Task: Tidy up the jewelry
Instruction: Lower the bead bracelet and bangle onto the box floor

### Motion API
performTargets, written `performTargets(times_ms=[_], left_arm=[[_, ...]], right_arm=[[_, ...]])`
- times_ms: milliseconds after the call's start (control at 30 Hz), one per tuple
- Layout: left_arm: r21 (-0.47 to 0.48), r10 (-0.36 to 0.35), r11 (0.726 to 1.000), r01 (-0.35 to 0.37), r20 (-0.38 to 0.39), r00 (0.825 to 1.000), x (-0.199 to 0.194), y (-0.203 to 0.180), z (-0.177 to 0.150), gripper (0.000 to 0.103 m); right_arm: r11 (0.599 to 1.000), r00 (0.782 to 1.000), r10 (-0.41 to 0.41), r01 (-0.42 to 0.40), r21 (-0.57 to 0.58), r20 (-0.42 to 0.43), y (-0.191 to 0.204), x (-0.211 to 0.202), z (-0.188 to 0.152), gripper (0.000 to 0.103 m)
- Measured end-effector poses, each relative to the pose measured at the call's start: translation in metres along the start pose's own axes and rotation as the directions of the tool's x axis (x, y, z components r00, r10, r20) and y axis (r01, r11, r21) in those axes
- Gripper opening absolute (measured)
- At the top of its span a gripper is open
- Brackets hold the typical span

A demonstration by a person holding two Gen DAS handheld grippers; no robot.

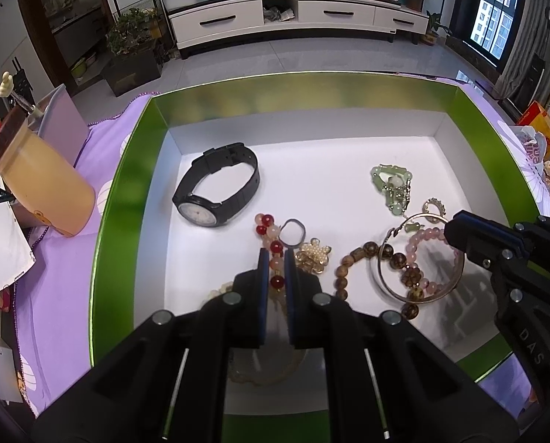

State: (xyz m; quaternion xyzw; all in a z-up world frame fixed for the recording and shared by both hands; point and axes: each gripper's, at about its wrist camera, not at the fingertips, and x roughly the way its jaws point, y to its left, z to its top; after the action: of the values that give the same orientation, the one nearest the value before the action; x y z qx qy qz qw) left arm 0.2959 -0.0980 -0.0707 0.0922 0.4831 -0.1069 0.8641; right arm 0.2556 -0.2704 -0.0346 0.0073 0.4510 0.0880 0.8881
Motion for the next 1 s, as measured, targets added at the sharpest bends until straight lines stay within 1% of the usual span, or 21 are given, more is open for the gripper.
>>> performTargets(times_ms=[400,1000], left_arm=[[0.012,0.002,1.000,-0.002,0.002,1.000,-0.0024,-0.0039,-0.0003,0.008],[0.005,0.002,1.000,-0.002,0.000,1.000,-0.0018,-0.0016,-0.0004,0.008]], right_arm=[[1.000,1.000,0.008,-0.008,0.001,-0.003,0.0043,-0.0004,-0.0022,0.004],[1.000,1.000,0.004,-0.004,0.023,0.003,-0.0031,-0.0073,0.0005,0.005]])
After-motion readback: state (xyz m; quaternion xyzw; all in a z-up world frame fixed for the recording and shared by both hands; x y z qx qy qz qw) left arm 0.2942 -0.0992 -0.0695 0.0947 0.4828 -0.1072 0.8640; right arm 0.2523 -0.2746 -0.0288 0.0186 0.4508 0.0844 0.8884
